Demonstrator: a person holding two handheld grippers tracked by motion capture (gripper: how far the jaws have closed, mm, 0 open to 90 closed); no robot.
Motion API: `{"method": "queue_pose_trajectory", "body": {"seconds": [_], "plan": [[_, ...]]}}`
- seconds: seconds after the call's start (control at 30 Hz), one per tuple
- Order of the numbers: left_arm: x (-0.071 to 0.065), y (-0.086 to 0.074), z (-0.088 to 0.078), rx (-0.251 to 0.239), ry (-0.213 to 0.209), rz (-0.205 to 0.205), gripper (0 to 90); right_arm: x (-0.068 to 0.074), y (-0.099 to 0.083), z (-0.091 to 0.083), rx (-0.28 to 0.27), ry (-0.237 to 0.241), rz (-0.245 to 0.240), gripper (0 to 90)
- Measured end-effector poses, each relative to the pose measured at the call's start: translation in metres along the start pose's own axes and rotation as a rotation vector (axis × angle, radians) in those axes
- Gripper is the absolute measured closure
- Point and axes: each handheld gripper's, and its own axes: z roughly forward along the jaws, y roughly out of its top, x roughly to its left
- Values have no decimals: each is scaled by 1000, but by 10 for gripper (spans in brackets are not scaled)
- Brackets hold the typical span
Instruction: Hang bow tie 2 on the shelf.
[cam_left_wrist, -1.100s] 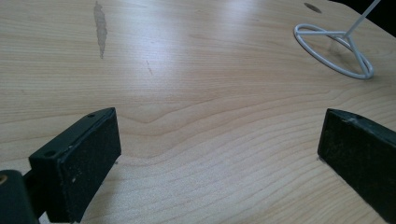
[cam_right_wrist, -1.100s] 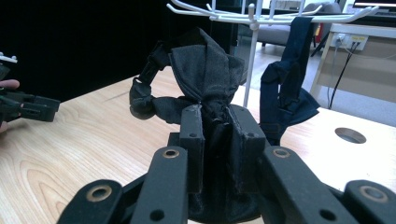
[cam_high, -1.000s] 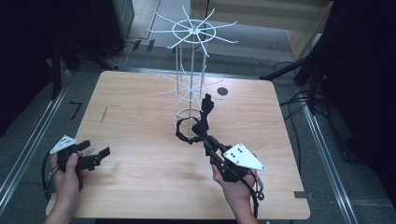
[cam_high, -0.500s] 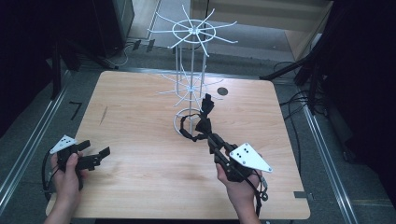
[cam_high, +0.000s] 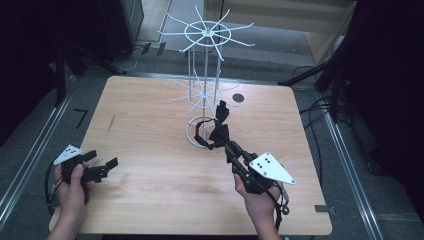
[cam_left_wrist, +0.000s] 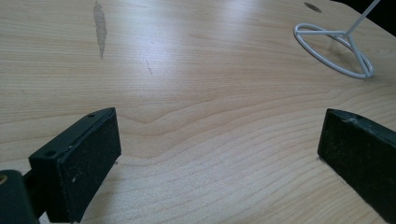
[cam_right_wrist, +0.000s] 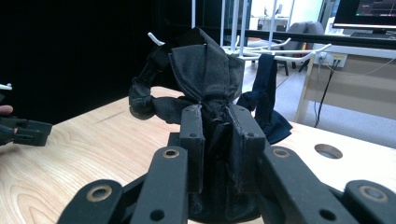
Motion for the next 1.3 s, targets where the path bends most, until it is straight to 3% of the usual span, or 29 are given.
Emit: {"method": "queue_pose_trajectory", "body": {"seconds": [0.9,1.3], "plan": [[0,0,0,0,1,2,0,-15,-7,11,22,-31,43,784],[0,0,0,-1,-1,2,0,-16,-12,27,48,-38,72,784]]}}
